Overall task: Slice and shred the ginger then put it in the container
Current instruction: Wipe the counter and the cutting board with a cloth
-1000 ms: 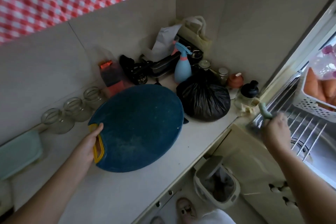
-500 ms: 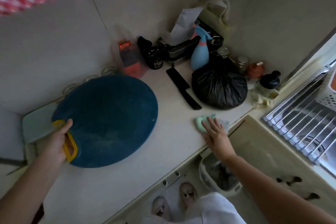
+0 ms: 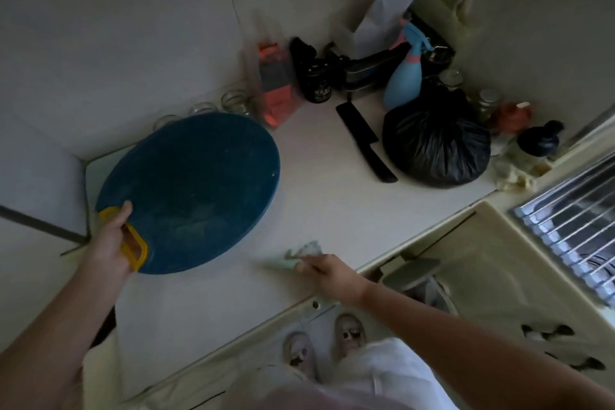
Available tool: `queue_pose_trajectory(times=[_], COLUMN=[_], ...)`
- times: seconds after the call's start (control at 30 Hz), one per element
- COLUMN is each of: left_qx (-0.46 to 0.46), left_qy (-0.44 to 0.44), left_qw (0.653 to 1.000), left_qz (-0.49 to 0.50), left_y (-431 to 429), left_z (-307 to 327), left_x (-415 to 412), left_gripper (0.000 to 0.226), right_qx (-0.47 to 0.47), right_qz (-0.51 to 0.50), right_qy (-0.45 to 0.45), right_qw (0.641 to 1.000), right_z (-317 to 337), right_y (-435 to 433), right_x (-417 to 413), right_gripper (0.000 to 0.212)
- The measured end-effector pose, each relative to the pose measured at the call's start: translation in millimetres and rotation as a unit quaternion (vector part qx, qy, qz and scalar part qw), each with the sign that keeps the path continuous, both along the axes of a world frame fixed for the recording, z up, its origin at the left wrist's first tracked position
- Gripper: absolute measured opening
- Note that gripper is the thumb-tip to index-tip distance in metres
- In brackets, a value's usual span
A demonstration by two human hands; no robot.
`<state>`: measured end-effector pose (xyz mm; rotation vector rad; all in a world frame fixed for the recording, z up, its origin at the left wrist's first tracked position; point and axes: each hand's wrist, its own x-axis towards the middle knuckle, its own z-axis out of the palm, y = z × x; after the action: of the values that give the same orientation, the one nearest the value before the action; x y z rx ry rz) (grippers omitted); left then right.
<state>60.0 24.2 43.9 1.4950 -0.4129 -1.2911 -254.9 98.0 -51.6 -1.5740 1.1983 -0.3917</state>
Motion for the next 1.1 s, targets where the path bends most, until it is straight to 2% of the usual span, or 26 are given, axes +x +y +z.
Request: queue_pose_trajectory(times=[0.07, 0.13, 0.2, 0.23, 0.27, 0.33, 0.4, 0.43, 0.5, 0.57, 0.63, 0.67, 0.73, 0.8, 0.9, 0.97, 1.03, 1.1], left_qx=[0.004, 0.011, 0.015, 0.015, 0.016, 0.013, 0.012, 0.014, 0.014, 0.013, 0.004, 0.003, 0.001, 0.004, 0.017, 0.019, 0.022, 0.021], left_qy=[0.006, 0.007, 0.005, 0.004, -0.001, -0.003, -0.002, 0.001, 0.005, 0.008, 0.010, 0.007, 0.004, 0.008, 0.004, 0.003, 0.006, 0.011], left_qw=[1.000, 1.000, 1.000, 1.000, 1.000, 0.999, 0.998, 0.998, 0.997, 0.996, 0.995, 0.995, 0.994, 0.993, 0.992, 0.991, 0.990, 0.990], left_qz=[-0.001, 0.003, 0.012, 0.016, 0.025, 0.041, 0.061, 0.067, 0.072, 0.082, 0.094, 0.101, 0.110, 0.118, 0.126, 0.130, 0.136, 0.140], left_y=[2, 2, 4, 5, 6, 5, 3, 1, 0, -1, -4, -6, -9, -13, -14, -15, -15, -18], left_z=[1, 2, 1, 1, 1, 1, 0, -1, -3, -6, -4, -2, 5, 9, 18, 24, 28, 33], left_x=[8, 19, 30, 34, 37, 41, 42, 42, 41, 40, 38, 38, 34, 34, 35, 37, 39, 42], left_gripper=[0.014, 0.015, 0.018, 0.021, 0.024, 0.036, 0.038, 0.034, 0.029, 0.033, 0.032, 0.029, 0.023, 0.020, 0.015, 0.013, 0.013, 0.014], right_qx=[0.071, 0.091, 0.003, -0.054, -0.092, -0.118, -0.141, -0.148, -0.145, -0.150, -0.186, -0.208, -0.300, -0.332, -0.322, -0.299, -0.258, -0.210], right_qz=[-0.095, -0.261, -0.399, -0.411, -0.375, -0.223, -0.137, -0.142, -0.162, -0.136, -0.061, 0.006, 0.133, 0.195, 0.150, 0.041, -0.077, -0.151], right_qy=[-0.084, -0.126, -0.099, -0.053, 0.011, 0.183, 0.322, 0.350, 0.360, 0.356, 0.326, 0.291, 0.204, 0.140, 0.139, 0.192, 0.262, 0.305], right_qw=[0.989, 0.953, 0.911, 0.908, 0.923, 0.950, 0.926, 0.914, 0.907, 0.912, 0.925, 0.934, 0.922, 0.912, 0.924, 0.934, 0.927, 0.916], right_z=[19, 34, 34, 31, 23, -3, -31, -40, -45, -44, -43, -44, -55, -59, -65, -72, -68, -56], right_y=[-1, -9, -22, -30, -38, -48, -54, -60, -79, -109, -130, -130, -114, -92, -76, -71, -76, -95], right_x=[1, -18, -47, -61, -71, -78, -70, -62, -40, -12, 20, 36, 66, 76, 43, -1, -38, -49], right_gripper=[0.026, 0.033, 0.040, 0.044, 0.049, 0.068, 0.081, 0.079, 0.074, 0.082, 0.086, 0.080, 0.059, 0.050, 0.052, 0.052, 0.057, 0.067])
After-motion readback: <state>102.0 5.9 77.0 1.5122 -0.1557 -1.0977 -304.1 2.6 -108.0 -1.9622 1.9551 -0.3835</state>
